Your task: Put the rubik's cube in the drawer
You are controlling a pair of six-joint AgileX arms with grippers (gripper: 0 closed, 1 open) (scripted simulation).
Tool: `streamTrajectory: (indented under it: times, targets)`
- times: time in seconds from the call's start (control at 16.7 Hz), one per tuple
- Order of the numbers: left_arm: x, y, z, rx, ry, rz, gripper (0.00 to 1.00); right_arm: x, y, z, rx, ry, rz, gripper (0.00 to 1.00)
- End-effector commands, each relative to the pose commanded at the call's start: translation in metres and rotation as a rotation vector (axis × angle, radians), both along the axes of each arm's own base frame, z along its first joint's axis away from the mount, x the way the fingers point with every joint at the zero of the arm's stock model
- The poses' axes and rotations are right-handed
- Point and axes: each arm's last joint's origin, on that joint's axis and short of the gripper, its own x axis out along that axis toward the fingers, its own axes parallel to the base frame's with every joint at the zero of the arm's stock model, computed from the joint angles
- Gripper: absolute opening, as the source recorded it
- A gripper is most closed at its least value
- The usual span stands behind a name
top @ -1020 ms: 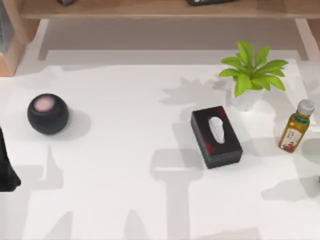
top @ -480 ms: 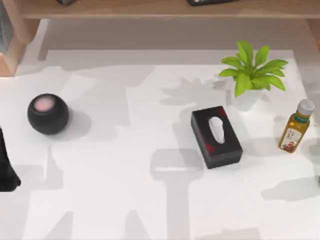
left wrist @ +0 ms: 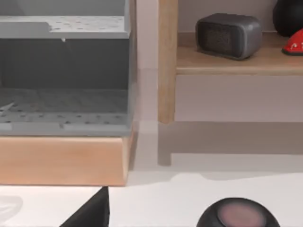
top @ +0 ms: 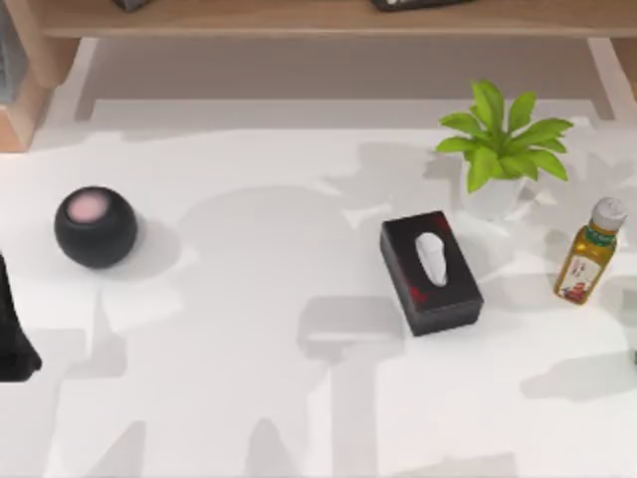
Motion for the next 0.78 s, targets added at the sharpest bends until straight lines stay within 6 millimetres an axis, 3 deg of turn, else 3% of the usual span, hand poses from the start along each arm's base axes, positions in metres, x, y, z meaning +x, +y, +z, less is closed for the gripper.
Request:
streamTrajectory:
  times: [0.24,0.48,0.6,0.78]
  targets:
    - [0.000,0.000,0.000,0.000,0.000,0.000,1.00,0.040,-0.025,-0.095,0.160,0.320,0.108,0.00]
    - [0.000,0.000,0.000,0.000,0.000,0.000,1.00,0.070,-0.024,-0.187,0.314,0.552,0.221,0.00]
    - [0.000,0.000,0.000,0.000,0.000,0.000,1.00,0.075,-0.023,-0.215,0.363,0.620,0.245,0.00]
    - [0.000,0.000,0.000,0.000,0.000,0.000,1.00,0.076,-0.023,-0.225,0.380,0.645,0.250,0.00]
